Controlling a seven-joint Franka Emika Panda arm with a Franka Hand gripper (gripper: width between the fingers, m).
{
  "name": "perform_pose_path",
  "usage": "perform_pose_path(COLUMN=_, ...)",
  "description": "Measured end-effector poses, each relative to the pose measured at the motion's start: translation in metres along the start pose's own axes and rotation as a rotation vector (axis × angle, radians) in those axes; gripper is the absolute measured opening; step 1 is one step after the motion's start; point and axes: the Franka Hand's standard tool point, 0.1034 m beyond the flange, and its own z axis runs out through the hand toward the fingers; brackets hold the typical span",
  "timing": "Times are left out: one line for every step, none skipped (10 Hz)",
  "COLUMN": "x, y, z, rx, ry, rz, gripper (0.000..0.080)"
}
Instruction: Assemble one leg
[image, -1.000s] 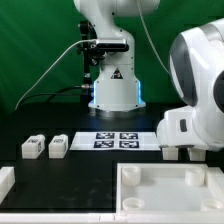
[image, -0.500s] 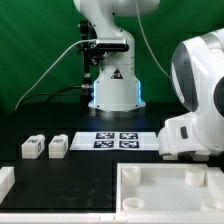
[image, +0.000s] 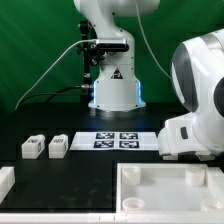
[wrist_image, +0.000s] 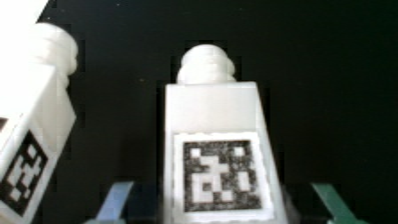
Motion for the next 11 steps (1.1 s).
perform_pose_path(x=0.000, y=0.000, z=0.000, rx=0.000, ry=0.000, rz=0.000, gripper=0.0290)
perform_pose_path(x=0.000, y=0.000, z=0.000, rx=0.000, ry=0.000, rz=0.000, gripper=0.0290)
perform_pose_path(x=0.000, y=0.000, z=0.000, rx=0.000, ry=0.000, rz=0.000, gripper=0.0290)
perform_pose_path(x=0.000, y=0.000, z=-0.002, rx=0.001, ry=0.002, rz=-0.004, gripper=0.0291)
perform_pose_path(x=-0.007, y=0.008, z=-0.025, rx=-0.003, ry=-0.015, rz=-0.058, gripper=0.0291)
perform_pose_path(x=-0.009, y=0.016, z=-0.058, rx=0.006, ry=0.033, rz=-0.080, gripper=0.0291)
perform_pose_path(x=-0.022, y=0.024, z=-0.077, rx=0.011, ry=0.037, rz=-0.081, gripper=0.0291)
perform_pose_path(x=-0.015, y=0.030, z=-0.100, rx=0.020, ry=0.163, rz=-0.080, gripper=0.0291)
perform_pose_path(x=-0.031, y=0.038, z=-0.128, rx=0.010, ry=0.323, rz=-0.069, gripper=0.0291)
perform_pose_path(x=-0.043, y=0.042, z=-0.146, rx=-0.001, ry=0.412, rz=-0.065, gripper=0.0291)
perform_pose_path(x=-0.054, y=0.038, z=-0.162, rx=-0.014, ry=0.522, rz=-0.034, gripper=0.0291)
